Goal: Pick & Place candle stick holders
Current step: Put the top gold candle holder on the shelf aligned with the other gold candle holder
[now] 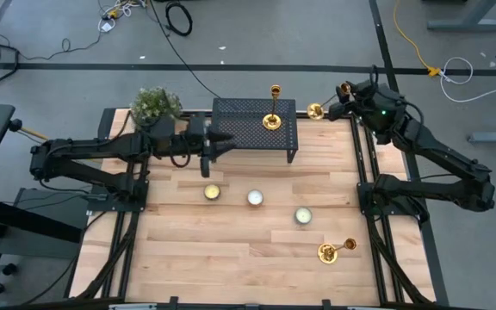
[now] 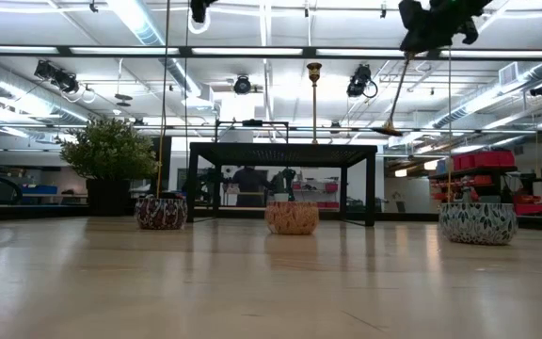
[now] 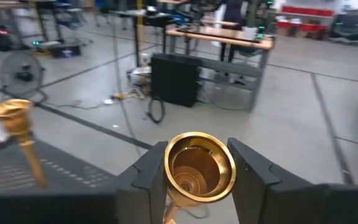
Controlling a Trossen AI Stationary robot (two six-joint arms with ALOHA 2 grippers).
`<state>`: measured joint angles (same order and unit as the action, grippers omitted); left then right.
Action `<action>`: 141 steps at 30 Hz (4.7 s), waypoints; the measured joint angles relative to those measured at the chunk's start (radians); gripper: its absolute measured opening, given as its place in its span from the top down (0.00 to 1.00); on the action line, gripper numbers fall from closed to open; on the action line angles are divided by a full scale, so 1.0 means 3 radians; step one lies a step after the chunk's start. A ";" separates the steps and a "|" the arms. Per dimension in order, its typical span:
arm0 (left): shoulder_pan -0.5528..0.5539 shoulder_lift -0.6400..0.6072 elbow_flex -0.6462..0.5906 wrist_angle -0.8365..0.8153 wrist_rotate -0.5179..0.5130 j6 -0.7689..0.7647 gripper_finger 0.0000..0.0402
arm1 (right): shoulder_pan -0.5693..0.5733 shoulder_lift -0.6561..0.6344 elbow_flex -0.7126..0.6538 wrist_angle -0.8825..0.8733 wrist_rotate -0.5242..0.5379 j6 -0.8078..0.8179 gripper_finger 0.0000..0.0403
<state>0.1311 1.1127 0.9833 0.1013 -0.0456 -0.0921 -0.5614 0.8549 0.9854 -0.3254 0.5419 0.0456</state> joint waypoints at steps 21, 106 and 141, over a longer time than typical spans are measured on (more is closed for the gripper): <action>0.0208 -0.0330 -0.0001 -0.0128 -0.0085 0.0036 0.68 | 0.0331 0.0049 0.0072 0.0005 -0.0379 0.0333 0.67; 0.0208 -0.0329 -0.0001 -0.0214 -0.0133 0.0031 0.68 | 0.0805 0.1988 0.1423 -0.0486 -0.0527 -0.0083 0.67; 0.0208 -0.0329 -0.0003 -0.0231 -0.0133 0.0032 0.68 | 0.0804 0.1988 0.1420 -0.0422 -0.0591 -0.0094 0.67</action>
<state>0.1936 1.0142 0.9825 0.0319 -0.0856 -0.0826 -0.3202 1.4513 1.4113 -0.4519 0.3645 0.0174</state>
